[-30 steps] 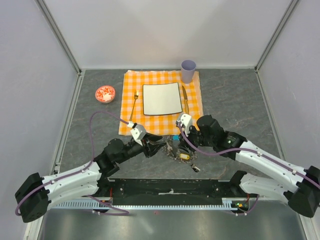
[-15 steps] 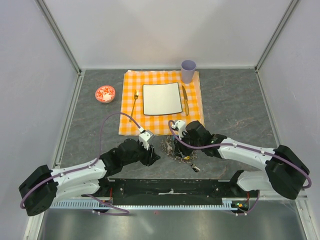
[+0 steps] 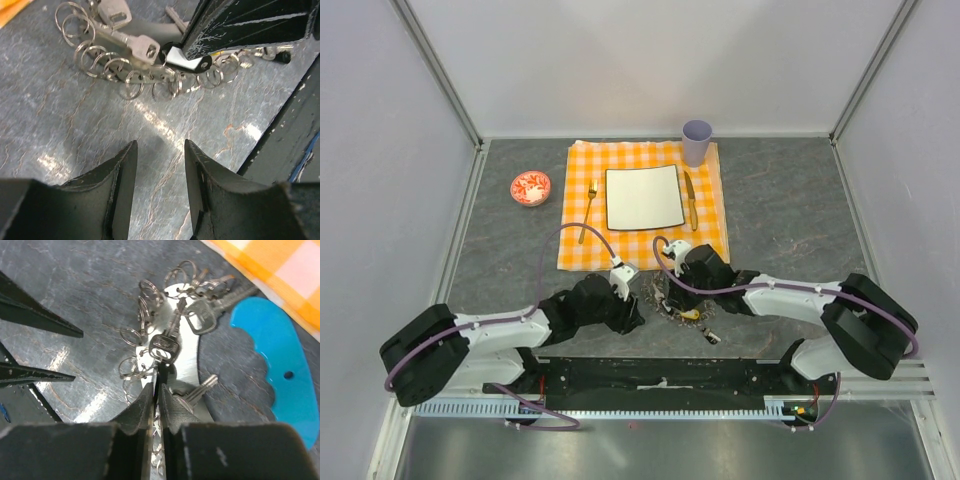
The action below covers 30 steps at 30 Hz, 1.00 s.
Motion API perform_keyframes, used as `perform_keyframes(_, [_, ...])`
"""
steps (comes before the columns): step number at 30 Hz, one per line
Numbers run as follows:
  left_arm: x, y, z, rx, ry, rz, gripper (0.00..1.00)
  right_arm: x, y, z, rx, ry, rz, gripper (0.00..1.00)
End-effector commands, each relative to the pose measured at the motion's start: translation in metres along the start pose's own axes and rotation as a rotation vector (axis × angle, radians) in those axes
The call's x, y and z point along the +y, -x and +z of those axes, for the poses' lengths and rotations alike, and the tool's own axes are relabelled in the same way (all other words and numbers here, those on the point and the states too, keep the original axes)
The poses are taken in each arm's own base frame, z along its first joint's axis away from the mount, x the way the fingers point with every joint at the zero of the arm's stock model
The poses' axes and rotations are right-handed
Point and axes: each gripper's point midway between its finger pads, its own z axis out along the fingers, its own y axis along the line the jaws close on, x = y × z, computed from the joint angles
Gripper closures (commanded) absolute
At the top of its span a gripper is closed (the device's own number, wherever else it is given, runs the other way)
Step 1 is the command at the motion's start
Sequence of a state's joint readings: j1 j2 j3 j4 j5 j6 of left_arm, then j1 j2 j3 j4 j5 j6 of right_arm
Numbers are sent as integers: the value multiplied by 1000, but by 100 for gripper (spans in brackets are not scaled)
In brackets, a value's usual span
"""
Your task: Put the keys on the keyring
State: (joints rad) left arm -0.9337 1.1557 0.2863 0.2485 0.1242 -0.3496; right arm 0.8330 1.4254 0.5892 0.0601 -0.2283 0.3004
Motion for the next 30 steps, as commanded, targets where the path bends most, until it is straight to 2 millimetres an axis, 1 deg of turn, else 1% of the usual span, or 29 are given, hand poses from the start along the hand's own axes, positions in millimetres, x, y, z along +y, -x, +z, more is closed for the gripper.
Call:
perform_keyframes(1, [-25, 36, 7, -77, -94, 7, 50, -14, 13, -14, -76, -101, 26, 89])
perform_keyframes(4, [-29, 40, 11, -75, -113, 12, 50, -19, 10, -23, -86, -136, 42, 91])
perform_keyframes(6, [-33, 47, 13, -84, -130, 21, 50, -18, 14, -30, -117, -140, 52, 91])
perform_keyframes(8, [-34, 44, 17, -64, -140, 27, 50, -21, 12, -32, -127, -154, 69, 91])
perform_keyframes(10, [-38, 49, 21, -62, -154, 32, 50, -22, 9, -33, -128, -159, 74, 91])
perform_keyframes(11, [-38, 46, 25, -45, -159, 31, 50, -24, 9, -33, -129, -166, 76, 91])
perform_keyframes(12, [-40, 49, 27, -49, -164, 34, 50, -24, 8, -32, -128, -168, 76, 91])
perform_keyframes(16, [-40, 54, 34, -49, -162, 41, 50, -24, 3, -29, -113, -161, 73, 91])
perform_keyframes(20, [-33, 63, 42, -69, -109, 9, 51, -23, 1, -27, -108, -147, 65, 92])
perform_keyframes(22, [-30, 65, 48, -75, -97, 0, 51, -20, 3, -27, -110, -131, 57, 95])
perform_keyframes(24, [-24, 68, 50, -84, -80, -14, 52, -19, 2, -27, -107, -126, 45, 95])
perform_keyframes(26, [-19, 74, 51, -104, -90, -32, 53, -20, 2, -28, -108, -126, 36, 95])
perform_keyframes(28, [-16, 76, 52, -102, -100, -57, 54, -21, 2, -29, -112, -131, 29, 96])
perform_keyframes(30, [-19, 80, 53, -104, -130, -74, 54, -20, 4, -29, -116, -130, 25, 95])
